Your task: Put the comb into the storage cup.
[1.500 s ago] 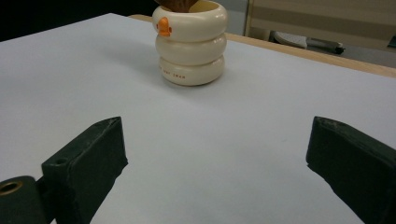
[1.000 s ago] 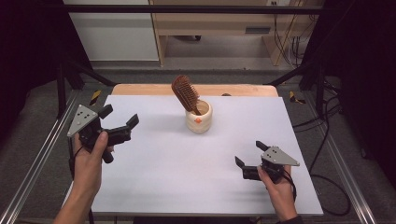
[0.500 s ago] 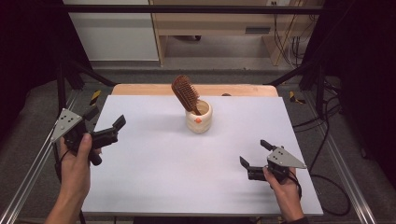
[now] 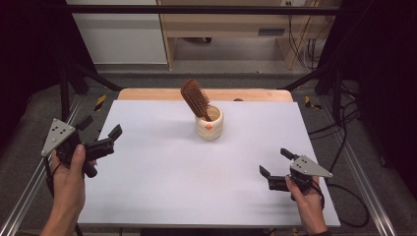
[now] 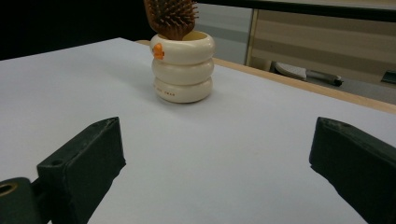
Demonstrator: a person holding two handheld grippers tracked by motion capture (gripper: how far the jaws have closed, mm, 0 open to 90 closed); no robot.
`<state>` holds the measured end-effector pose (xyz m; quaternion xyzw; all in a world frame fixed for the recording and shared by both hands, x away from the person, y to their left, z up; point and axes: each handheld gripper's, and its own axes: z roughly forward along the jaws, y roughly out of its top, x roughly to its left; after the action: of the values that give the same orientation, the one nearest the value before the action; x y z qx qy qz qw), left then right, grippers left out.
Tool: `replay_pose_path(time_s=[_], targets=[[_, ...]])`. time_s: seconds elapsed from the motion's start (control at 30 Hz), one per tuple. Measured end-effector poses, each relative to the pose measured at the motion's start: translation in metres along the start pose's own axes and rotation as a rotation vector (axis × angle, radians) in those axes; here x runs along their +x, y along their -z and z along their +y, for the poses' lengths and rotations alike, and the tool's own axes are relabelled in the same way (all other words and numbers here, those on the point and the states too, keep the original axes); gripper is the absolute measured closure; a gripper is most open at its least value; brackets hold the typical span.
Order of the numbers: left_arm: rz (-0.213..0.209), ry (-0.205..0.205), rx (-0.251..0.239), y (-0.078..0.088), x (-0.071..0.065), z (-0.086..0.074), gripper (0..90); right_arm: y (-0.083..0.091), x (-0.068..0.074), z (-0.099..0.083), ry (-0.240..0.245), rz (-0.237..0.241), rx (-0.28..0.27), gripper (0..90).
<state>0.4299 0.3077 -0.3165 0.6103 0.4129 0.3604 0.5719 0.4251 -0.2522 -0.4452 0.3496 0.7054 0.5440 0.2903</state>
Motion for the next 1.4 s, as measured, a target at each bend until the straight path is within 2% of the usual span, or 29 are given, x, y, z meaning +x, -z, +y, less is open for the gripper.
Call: replay_pose_path(time_s=[0.27,0.77,1.2,1.4], targets=[[-0.002,-0.054,-0.006,0.007,0.004,-0.004,1.0,0.008,-0.007,-0.003,-0.005,-0.005,-0.009,3.4],[0.028,-0.019,-0.004,0.018,0.016,-0.027,1.1,0.008,-0.009,-0.008,-0.016,-0.003,-0.006,4.1],[0.037,-0.036,0.007,0.025,0.018,-0.049,1.1,0.005,-0.009,-0.010,-0.018,0.011,0.004,3.9],[0.044,-0.023,0.006,0.029,0.020,-0.057,1.1,0.005,-0.008,-0.011,-0.016,0.017,0.009,3.8]])
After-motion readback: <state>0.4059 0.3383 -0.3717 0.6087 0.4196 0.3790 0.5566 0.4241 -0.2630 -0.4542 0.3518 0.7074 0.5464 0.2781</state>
